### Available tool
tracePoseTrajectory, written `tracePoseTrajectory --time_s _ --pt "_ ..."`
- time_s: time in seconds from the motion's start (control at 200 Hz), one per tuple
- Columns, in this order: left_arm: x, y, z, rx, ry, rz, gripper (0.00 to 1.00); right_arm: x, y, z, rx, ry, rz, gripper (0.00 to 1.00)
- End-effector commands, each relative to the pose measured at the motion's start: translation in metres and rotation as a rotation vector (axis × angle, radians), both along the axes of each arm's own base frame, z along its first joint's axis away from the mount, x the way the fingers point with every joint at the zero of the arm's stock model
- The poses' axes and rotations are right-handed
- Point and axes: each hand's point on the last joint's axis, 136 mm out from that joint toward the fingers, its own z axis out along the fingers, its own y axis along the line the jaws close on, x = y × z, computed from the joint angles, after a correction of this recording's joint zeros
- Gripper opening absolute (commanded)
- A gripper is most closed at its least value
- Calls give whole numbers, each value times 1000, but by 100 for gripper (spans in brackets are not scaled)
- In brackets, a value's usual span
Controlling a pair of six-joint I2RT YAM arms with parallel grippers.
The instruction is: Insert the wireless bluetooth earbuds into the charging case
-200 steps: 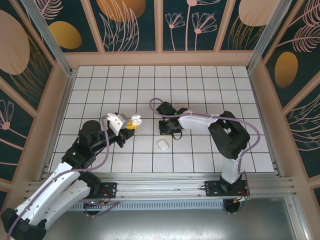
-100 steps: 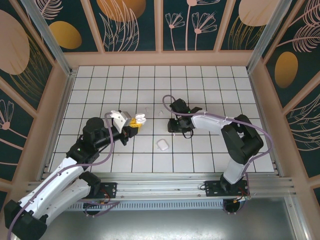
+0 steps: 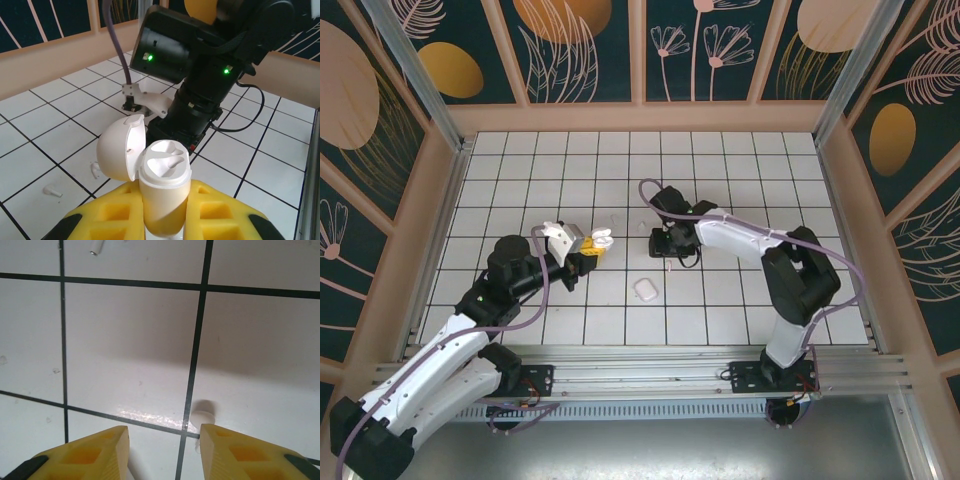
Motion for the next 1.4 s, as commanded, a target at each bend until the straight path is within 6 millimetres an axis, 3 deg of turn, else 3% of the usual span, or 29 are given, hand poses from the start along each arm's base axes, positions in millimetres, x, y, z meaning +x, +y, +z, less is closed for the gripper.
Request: tracePoseTrajectory --time_s 0.0,0.626,1.156,1.396 --pt "-4 -3 3 -22 -12 -23 2 -9 -11 -10 -113 53 -3 42" --pt "-5 0 -3 -5 -10 -15 2 -10 -15 -37 -202 100 1 40" --pt "-10 2 -4 -10 -11 -22 1 -14 -16 -49 -206 119 15 25" --pt "-20 -5 -2 -35 -28 -95 0 -5 -13 -39 -196 68 17 15"
